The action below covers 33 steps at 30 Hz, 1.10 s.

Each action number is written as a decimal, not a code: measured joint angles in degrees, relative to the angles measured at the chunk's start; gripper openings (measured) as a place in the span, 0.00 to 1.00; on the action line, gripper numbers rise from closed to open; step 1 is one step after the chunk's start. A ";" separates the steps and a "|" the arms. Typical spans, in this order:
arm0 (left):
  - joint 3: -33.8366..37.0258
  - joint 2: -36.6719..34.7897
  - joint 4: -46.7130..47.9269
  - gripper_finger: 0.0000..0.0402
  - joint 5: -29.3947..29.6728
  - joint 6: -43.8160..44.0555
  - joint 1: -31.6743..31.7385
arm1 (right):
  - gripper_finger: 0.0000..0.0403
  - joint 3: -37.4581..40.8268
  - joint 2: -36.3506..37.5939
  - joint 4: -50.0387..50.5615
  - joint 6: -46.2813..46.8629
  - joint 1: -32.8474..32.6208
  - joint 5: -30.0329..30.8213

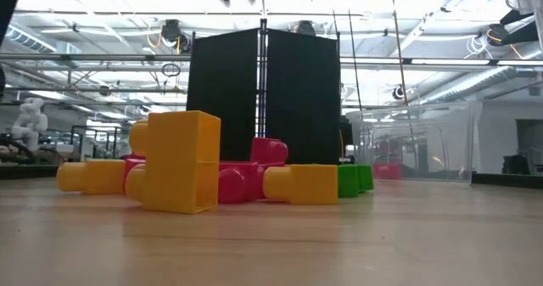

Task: Sort blocks
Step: Put the yellow game piece into the bottom right transparent bin

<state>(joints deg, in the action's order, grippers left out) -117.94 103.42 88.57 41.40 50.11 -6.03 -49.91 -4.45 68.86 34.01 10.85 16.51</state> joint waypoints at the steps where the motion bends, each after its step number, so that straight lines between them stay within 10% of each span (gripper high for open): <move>1: 3.51 -1.00 -0.71 0.57 -1.97 -0.93 1.41 | 0.52 0.00 0.00 0.00 -0.14 -0.01 -0.04; 19: 42.51 -16.04 -9.74 0.57 -23.85 1.88 16.06 | 0.52 0.00 0.00 -0.19 -1.77 -0.02 0.07; 33: 63.45 -32.40 -15.82 0.57 -28.80 1.99 27.51 | 0.52 0.00 0.00 -1.46 -2.72 -0.02 0.24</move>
<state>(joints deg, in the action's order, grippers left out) -54.50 71.02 72.75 12.61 52.10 21.48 -49.91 -4.45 67.40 31.29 10.83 16.75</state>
